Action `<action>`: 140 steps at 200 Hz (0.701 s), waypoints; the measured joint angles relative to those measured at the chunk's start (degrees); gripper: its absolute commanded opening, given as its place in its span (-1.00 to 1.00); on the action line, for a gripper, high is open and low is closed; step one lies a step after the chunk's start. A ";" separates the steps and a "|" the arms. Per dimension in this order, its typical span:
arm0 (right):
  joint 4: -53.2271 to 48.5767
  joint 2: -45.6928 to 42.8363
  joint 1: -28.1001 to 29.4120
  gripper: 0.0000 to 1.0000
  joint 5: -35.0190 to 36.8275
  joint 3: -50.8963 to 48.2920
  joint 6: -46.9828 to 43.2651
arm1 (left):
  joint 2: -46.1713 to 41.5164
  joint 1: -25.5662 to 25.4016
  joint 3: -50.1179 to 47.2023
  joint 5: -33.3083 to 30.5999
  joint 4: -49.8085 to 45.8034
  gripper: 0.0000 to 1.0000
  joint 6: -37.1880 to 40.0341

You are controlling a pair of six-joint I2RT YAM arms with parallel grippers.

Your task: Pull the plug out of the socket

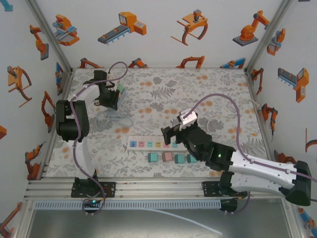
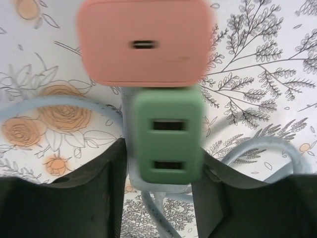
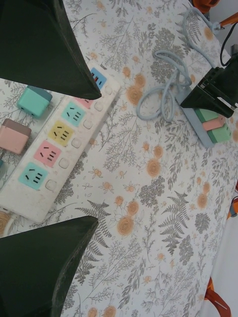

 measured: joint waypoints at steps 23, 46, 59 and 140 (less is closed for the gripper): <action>-0.07 0.00 0.00 0.77 -0.02 0.00 1.11 | 0.11 0.26 -0.02 1.97 -0.24 -0.40 0.15; -0.09 -0.68 0.00 0.76 -0.22 -0.44 2.71 | -0.09 0.09 -0.09 4.59 -0.61 -0.46 0.33; -0.20 -1.92 -0.02 0.76 -0.17 -1.20 3.63 | -0.74 -0.63 -0.50 6.23 -0.98 -0.46 0.90; -6.54 -18.75 -0.02 0.71 2.62 -7.02 9.94 | -7.82 -16.76 -3.69 14.82 -1.60 -0.44 12.31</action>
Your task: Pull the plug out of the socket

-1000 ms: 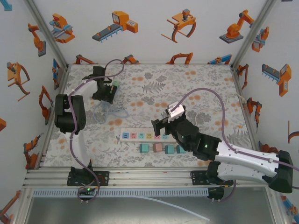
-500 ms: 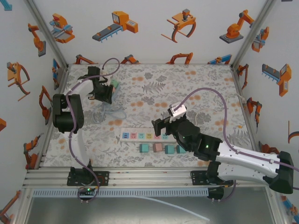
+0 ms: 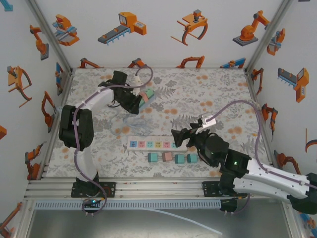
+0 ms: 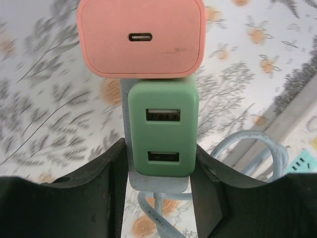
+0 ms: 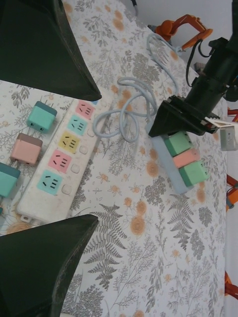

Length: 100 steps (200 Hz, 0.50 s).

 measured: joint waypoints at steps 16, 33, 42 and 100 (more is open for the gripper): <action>-2.75 -3.72 0.00 0.72 0.79 -0.66 1.25 | 0.20 -2.84 -0.70 0.00 -0.17 -0.44 2.34; -6.01 -7.45 0.00 0.71 1.84 -0.81 2.78 | 0.55 -6.25 -1.01 -0.79 -0.26 -0.43 5.62; -7.80 -9.42 0.00 0.71 2.40 -0.87 3.78 | 0.87 -8.17 -1.03 -1.29 -0.22 -0.43 7.39; -16.57 -17.03 0.00 0.72 3.93 -1.40 8.72 | 6.23 -14.64 0.28 -5.18 -2.16 -0.39 17.66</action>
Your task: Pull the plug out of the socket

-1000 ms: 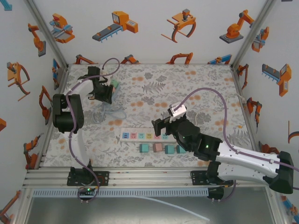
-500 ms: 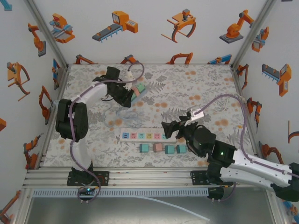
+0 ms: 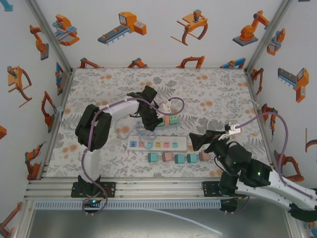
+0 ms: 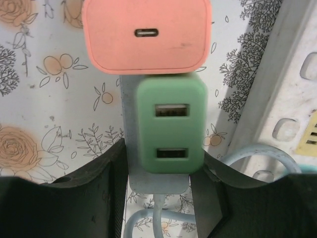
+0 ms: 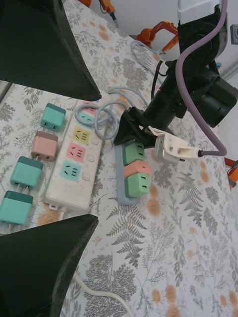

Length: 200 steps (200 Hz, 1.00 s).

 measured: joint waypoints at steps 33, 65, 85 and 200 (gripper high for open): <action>-2.64 -0.24 0.00 0.72 0.92 -0.15 1.46 | 0.15 -0.76 0.28 -2.64 -0.20 0.03 1.77; -3.61 -0.22 0.00 0.74 2.51 -0.26 1.46 | -0.17 -0.68 -0.42 -4.20 1.14 0.39 2.78; -3.52 -0.02 0.00 0.76 3.58 -0.26 0.07 | -2.16 -0.37 -2.08 -5.33 2.78 0.50 2.82; 9.57 27.50 -13.00 0.83 -13.18 7.63 -39.98 | -38.95 -0.07 -17.64 -6.67 22.23 0.48 -24.55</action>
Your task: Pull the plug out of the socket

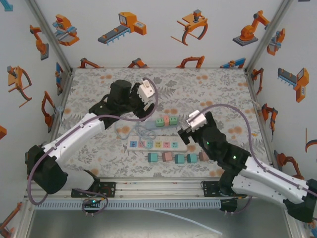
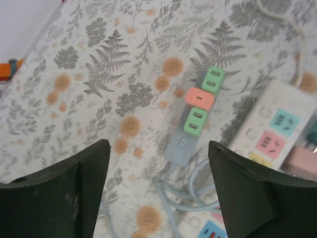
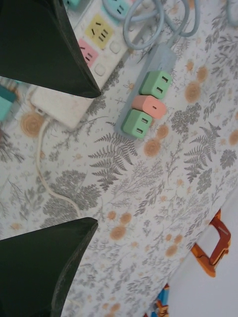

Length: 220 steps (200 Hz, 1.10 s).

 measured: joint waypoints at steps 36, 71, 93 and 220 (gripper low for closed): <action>-2.40 13.05 -17.57 0.75 -27.78 10.21 -7.98 | 6.23 1.20 0.70 -4.42 -0.68 0.46 -14.75; -5.64 25.64 -26.21 0.56 -52.65 17.62 -17.49 | 15.37 2.60 3.39 -10.38 -5.97 0.43 -29.55; -11.41 34.38 -28.76 0.48 -61.75 23.43 -25.24 | 18.36 2.80 3.69 -12.66 -8.50 0.37 -37.24; -26.47 59.98 -29.94 -0.03 -66.75 35.26 -52.52 | 28.15 2.62 6.01 -16.79 -14.05 0.29 -49.64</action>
